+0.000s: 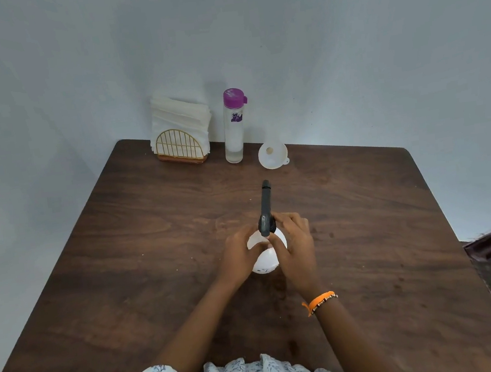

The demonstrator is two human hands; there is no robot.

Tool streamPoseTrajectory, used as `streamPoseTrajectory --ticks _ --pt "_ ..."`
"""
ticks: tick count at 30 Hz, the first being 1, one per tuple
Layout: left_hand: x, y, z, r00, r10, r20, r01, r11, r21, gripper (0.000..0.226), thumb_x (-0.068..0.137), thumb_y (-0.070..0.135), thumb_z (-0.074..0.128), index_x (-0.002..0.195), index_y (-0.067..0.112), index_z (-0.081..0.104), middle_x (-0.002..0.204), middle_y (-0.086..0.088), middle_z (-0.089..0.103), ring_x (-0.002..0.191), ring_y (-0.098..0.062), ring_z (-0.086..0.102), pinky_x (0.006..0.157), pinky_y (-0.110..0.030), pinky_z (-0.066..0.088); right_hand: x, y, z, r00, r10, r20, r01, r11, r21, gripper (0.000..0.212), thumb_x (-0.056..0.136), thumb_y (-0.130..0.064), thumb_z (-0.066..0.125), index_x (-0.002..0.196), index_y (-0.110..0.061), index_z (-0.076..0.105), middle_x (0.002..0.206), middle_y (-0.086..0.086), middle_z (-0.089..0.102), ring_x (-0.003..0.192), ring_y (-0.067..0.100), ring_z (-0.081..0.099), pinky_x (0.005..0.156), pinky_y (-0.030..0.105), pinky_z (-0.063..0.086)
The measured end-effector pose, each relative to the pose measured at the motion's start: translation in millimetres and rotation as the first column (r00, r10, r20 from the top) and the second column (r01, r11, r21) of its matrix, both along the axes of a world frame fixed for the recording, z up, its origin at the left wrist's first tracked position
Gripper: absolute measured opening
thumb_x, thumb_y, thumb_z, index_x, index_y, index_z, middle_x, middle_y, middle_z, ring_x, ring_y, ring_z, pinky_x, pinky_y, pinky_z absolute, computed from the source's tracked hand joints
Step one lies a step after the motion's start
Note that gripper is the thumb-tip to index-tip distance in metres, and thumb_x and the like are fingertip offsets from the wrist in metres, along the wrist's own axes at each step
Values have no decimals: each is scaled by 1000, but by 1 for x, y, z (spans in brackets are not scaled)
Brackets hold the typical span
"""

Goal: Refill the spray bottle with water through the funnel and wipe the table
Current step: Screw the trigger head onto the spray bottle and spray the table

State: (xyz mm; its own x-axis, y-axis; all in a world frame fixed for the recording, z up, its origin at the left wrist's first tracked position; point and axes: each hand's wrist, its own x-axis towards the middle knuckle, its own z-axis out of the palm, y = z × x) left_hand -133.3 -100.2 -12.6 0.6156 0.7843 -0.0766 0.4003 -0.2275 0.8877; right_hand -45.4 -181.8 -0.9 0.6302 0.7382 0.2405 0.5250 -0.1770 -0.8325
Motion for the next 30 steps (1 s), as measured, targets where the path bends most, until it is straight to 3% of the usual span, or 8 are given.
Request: streamPoseTrajectory --ticks 5,9,12,17,21,24,27,30 --pt "1 0 -3 1000 4 -19 -4 1000 11 40 82 18 66 121 15 60 121 -4 64 112 -19 57 86 -21 37 -1 -2 5 997 -35 75 33 999 29 39 81 -36 46 110 -18 64 102 -15 60 96 2 43 82 16 37" --pt "-1 1 -3 999 -29 31 29 1000 5 34 81 15 66 115 16 64 114 -2 67 107 -16 60 87 -22 42 -4 0 10 992 -85 88 83 996 32 27 69 -23 64 96 -21 67 91 -22 59 94 6 47 81 30 43" --pt "-3 0 -1 996 -42 81 43 999 -10 25 84 13 62 108 17 66 107 -1 69 100 -14 62 82 -23 45 -8 7 13 987 -138 76 138 990 5 29 63 -28 79 86 -20 64 84 -24 55 93 8 46 80 21 35" --pt "-2 0 0 998 -29 61 28 1000 14 26 85 13 61 111 14 65 110 -3 68 98 -11 59 76 -13 40 -12 14 14 979 -202 13 201 977 70 25 66 -21 82 80 -12 64 88 -5 55 89 15 46 73 16 35" --pt "-1 1 -3 999 -29 17 29 999 29 27 84 15 62 110 15 65 107 3 67 94 -9 59 71 -3 37 -5 9 15 991 -118 69 116 993 38 22 70 -16 79 90 -12 69 84 -10 53 85 13 47 71 9 31" --pt "-1 1 -1 999 -31 18 31 1000 5 34 80 25 63 112 16 64 104 5 66 89 -5 56 67 -2 37 3 5 14 997 -12 80 12 1000 0 25 77 -14 69 102 -13 67 91 -11 57 87 14 51 74 14 37" --pt "-2 2 0 998 -54 34 54 998 -25 45 72 36 60 113 21 63 102 9 64 90 -6 57 68 -2 36 8 1 13 993 93 -71 -96 994 -50 31 84 -13 58 114 -17 58 110 -8 63 103 15 56 89 27 45" --pt "-2 2 -2 999 -45 20 45 999 -1 41 75 33 65 113 18 63 103 4 66 89 -8 57 66 -1 36 13 -3 17 983 131 -132 -142 987 -72 25 88 -13 59 113 -16 58 109 -4 65 105 12 58 93 28 47"
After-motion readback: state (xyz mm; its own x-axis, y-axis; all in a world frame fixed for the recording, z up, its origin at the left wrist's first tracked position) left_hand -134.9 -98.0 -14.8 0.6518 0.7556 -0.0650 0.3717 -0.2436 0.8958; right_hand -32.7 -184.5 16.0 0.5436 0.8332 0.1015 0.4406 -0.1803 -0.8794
